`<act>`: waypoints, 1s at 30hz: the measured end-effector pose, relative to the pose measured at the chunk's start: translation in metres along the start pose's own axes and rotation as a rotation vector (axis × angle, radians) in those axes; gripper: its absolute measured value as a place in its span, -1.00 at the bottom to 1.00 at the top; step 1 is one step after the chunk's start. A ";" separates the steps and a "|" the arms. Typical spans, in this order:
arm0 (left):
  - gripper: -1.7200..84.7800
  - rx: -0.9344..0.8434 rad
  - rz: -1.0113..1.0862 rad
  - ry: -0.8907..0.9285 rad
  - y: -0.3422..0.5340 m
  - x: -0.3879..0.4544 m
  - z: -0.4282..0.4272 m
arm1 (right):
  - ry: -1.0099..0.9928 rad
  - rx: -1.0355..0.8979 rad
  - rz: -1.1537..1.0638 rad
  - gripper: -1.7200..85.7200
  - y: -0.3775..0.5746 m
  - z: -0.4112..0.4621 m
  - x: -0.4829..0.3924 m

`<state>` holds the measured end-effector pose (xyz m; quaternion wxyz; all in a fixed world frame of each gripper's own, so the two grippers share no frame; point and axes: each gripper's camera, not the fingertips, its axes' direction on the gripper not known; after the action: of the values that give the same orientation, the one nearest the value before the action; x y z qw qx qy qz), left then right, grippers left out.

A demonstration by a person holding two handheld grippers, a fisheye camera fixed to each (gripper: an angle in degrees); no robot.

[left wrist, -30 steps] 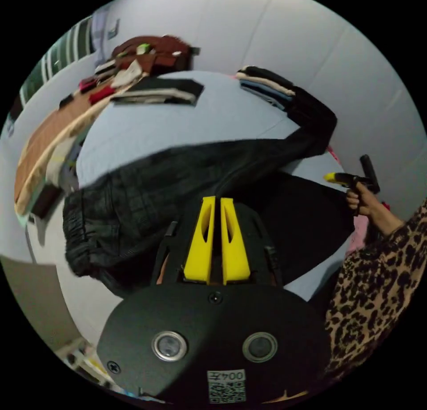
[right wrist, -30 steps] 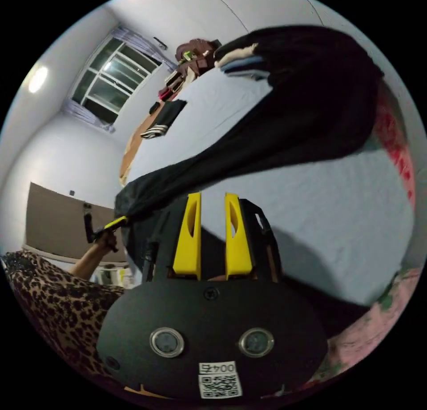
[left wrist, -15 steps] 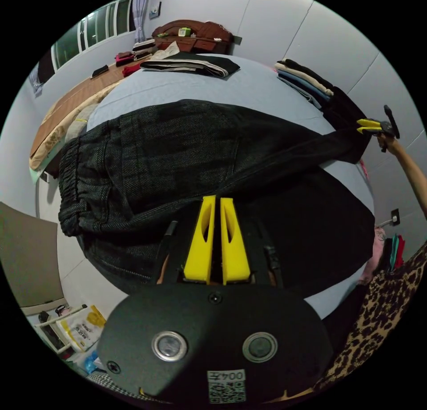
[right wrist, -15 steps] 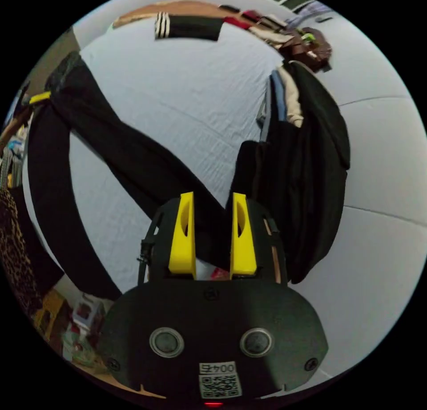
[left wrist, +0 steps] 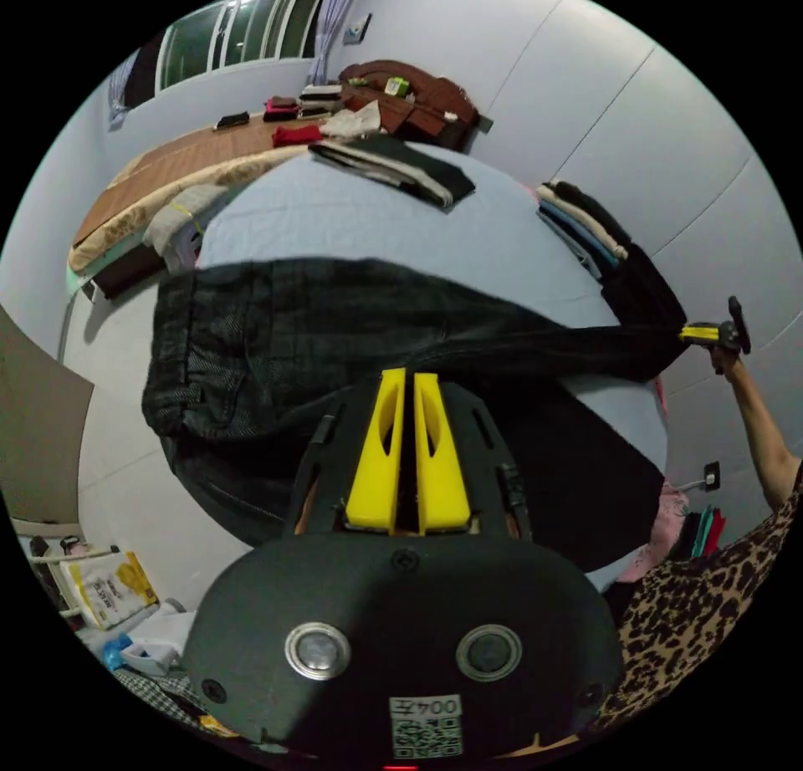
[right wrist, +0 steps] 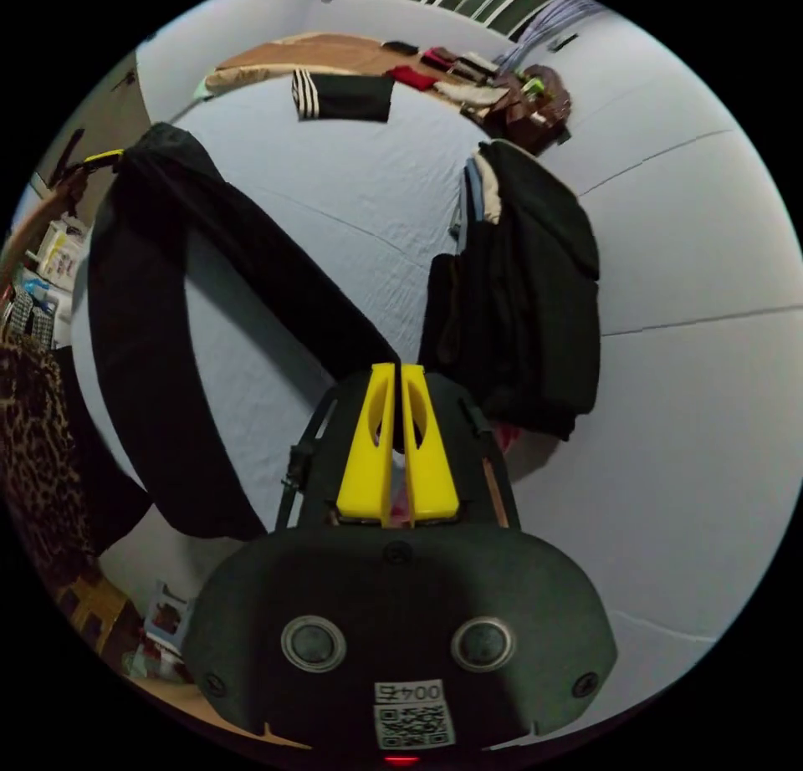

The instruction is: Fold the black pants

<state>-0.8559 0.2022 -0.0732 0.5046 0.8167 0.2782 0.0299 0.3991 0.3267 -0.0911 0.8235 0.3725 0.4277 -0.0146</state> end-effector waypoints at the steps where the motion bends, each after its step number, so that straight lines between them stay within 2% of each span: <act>1: -0.94 0.004 0.027 -0.004 0.003 0.001 -0.017 | -0.007 0.035 0.007 -0.98 0.022 -0.024 -0.012; 7: -0.94 -0.049 0.091 -0.062 0.060 0.004 -0.064 | -0.095 0.134 0.077 -0.98 0.139 -0.086 -0.118; 11: -0.94 -0.169 0.028 -0.136 0.113 -0.002 -0.053 | -0.163 0.101 0.168 -0.98 0.195 -0.051 -0.215; 14: -0.94 -0.223 0.037 -0.173 0.132 -0.001 -0.045 | -0.179 0.047 0.254 -0.98 0.209 -0.014 -0.255; 19: -0.94 -0.222 0.062 -0.144 0.123 -0.004 -0.062 | -0.193 0.048 0.372 -0.98 0.216 -0.008 -0.243; 25: -0.94 -0.162 0.207 -0.111 0.127 -0.010 -0.119 | -0.092 0.057 0.271 -0.98 0.212 -0.069 -0.225; 30: -0.94 -0.187 0.175 -0.090 0.142 -0.031 -0.127 | -0.141 -0.027 0.307 -0.98 0.219 -0.028 -0.241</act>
<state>-0.8636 0.2425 0.1157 0.5859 0.7879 0.1789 0.0632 0.3023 0.4313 0.2033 0.8488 0.4205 0.3072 0.0909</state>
